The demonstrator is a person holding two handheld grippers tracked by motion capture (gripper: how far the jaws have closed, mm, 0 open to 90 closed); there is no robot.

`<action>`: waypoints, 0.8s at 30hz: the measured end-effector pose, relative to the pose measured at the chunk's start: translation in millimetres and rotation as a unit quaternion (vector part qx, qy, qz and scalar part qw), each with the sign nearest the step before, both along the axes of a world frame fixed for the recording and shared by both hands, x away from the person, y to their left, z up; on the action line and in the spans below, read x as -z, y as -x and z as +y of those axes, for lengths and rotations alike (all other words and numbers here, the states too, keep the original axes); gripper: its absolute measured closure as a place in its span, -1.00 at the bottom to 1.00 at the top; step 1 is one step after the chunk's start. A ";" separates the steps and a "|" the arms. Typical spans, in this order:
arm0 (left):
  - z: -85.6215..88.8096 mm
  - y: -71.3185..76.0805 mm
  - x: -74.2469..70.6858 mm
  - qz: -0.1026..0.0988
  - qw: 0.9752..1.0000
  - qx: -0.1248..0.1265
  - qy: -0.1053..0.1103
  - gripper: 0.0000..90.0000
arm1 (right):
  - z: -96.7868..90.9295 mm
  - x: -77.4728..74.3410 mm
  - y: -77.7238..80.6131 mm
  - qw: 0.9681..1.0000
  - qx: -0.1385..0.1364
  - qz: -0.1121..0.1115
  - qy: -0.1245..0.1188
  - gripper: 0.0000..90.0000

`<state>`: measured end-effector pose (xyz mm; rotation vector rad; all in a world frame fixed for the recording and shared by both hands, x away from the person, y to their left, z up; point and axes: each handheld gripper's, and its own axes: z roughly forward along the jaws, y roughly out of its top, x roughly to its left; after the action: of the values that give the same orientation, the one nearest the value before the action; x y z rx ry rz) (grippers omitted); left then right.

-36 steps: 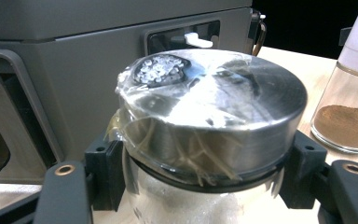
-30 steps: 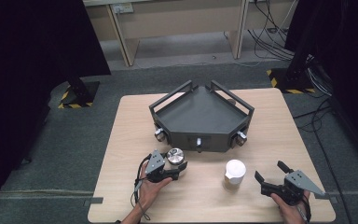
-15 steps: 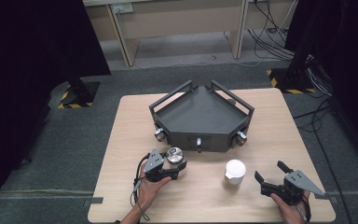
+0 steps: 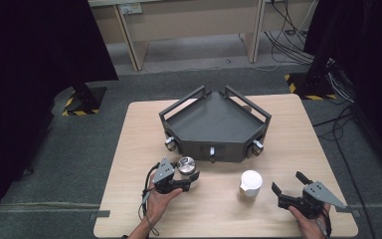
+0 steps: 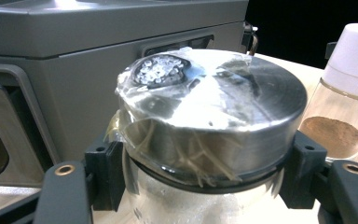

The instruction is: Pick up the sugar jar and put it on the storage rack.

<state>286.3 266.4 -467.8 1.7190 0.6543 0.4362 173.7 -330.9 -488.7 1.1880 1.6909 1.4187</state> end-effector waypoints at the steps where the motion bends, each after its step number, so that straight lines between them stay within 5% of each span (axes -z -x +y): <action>1: -0.1 0.4 -0.4 0.000 1.000 0.000 0.001 -0.31 | 0.1 0.0 0.1 1.000 0.000 0.000 0.000 -0.96; 24: 3.7 -3.7 -27.8 0.000 1.000 0.004 0.005 -0.31 | 0.3 0.2 -0.9 1.000 -0.002 0.002 0.002 -0.96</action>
<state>290.1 270.1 -440.0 1.7121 0.6479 0.4273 174.6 -330.6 -488.9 1.1865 1.6993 1.4146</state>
